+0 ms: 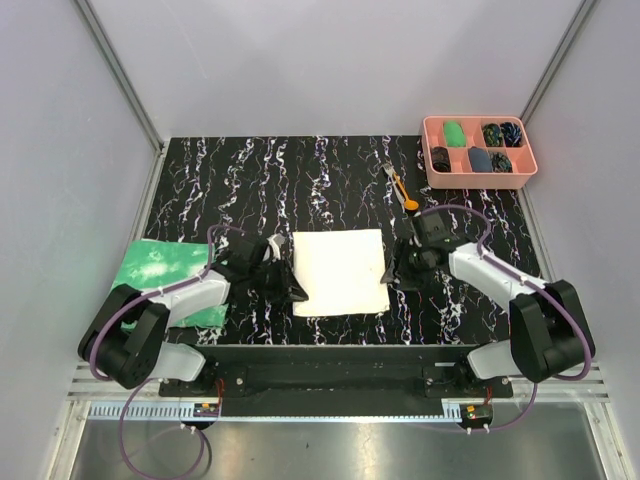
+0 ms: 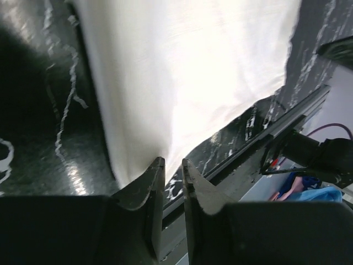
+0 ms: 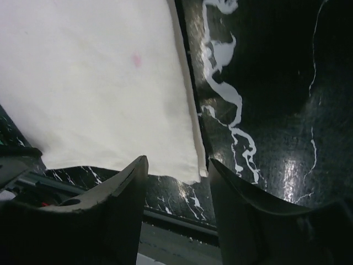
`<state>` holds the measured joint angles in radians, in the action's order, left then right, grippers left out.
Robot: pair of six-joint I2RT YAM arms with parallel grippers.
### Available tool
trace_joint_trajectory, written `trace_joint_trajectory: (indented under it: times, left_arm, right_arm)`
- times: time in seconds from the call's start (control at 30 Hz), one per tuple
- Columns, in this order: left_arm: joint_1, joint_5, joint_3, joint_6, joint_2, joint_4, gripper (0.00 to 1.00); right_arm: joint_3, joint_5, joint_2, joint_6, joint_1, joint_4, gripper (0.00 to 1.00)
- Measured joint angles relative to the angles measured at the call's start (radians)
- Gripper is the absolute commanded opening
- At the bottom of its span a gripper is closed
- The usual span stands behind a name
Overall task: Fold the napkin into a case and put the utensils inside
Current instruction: Pick up the top corner of the square-folded napkin from the center of the board.
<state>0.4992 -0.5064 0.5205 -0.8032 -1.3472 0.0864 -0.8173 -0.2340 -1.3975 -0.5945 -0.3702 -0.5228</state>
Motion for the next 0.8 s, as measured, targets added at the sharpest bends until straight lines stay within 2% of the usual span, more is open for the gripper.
trace_joint_trajectory:
  times: [0.13,0.23,0.63,0.8]
  left_arm:
    - [0.010,-0.001,0.039,-0.007,-0.002,-0.008,0.17]
    - [0.019,0.000,0.038,-0.008,-0.024,-0.014,0.15]
    - [0.031,-0.001,-0.074,-0.022,-0.019,-0.036,0.15]
    - [0.031,0.000,-0.084,-0.029,-0.005,-0.037,0.15]
  right_arm:
    - [0.076,-0.026,0.005,-0.050,0.000,0.008,0.44]
    - [0.111,-0.057,0.005,-0.074,0.000,0.042,0.40]
    - [0.202,-0.122,0.006,-0.112,0.000,0.119,0.38]
    - [0.227,-0.128,0.018,-0.122,0.000,0.134,0.30]
